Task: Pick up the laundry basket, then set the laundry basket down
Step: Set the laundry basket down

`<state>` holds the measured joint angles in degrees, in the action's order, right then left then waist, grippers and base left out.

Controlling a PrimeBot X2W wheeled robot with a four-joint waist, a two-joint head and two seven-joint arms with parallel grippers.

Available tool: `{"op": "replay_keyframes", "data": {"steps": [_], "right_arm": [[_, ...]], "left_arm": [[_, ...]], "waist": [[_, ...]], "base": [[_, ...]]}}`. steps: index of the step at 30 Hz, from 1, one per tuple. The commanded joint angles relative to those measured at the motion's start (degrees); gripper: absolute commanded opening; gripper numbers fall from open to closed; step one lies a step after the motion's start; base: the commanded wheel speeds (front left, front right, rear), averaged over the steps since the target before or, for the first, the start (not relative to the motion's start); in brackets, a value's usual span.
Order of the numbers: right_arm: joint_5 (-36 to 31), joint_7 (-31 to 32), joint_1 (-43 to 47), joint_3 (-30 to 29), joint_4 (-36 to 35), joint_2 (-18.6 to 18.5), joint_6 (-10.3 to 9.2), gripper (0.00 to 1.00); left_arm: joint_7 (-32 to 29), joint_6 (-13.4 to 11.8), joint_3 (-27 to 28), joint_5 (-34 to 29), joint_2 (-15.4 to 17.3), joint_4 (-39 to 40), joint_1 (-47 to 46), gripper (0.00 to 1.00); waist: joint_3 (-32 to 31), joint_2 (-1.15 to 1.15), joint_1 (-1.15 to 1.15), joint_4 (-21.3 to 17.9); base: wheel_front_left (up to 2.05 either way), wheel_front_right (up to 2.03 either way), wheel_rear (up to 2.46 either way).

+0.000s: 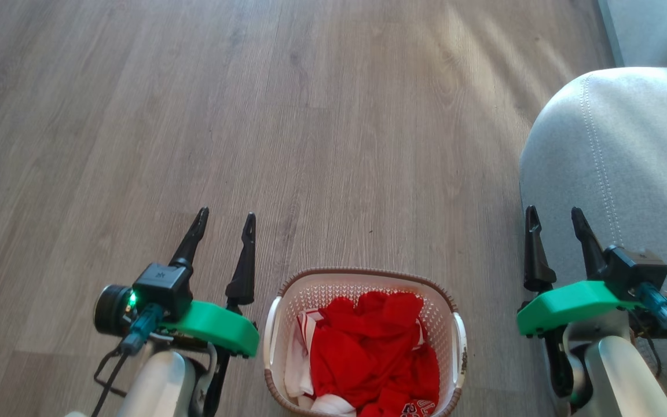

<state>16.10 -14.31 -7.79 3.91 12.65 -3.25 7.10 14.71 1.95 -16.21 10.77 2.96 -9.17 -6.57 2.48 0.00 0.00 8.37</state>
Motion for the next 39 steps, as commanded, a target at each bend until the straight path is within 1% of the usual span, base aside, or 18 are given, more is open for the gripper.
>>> {"op": "replay_keyframes", "data": {"steps": [1, 11, 39], "right_arm": [[-0.30, -0.69, -1.53, 1.43, -2.27, 0.37, 0.39, 1.00], [-0.35, -0.69, -1.97, 0.82, -2.19, 0.37, 0.39, 1.00], [-0.17, -0.69, -1.45, 1.45, -1.37, 0.37, 0.39, 1.00]], "left_arm": [[0.29, 0.00, 1.47, 0.11, -0.08, 1.96, -1.68, 1.00], [0.29, 0.37, 1.65, 1.30, -0.08, 1.67, -1.54, 1.00], [0.29, 0.68, 2.47, 3.42, -0.08, 0.10, -0.51, 1.00]], "waist": [[0.02, 0.00, 0.00, 0.02], [-0.07, 0.00, 0.00, 0.14], [-2.44, 0.00, 0.00, -0.44]], "base": [[0.00, 0.00, 0.00], [0.00, 0.00, 0.00], [0.00, 0.00, 0.00]]}}
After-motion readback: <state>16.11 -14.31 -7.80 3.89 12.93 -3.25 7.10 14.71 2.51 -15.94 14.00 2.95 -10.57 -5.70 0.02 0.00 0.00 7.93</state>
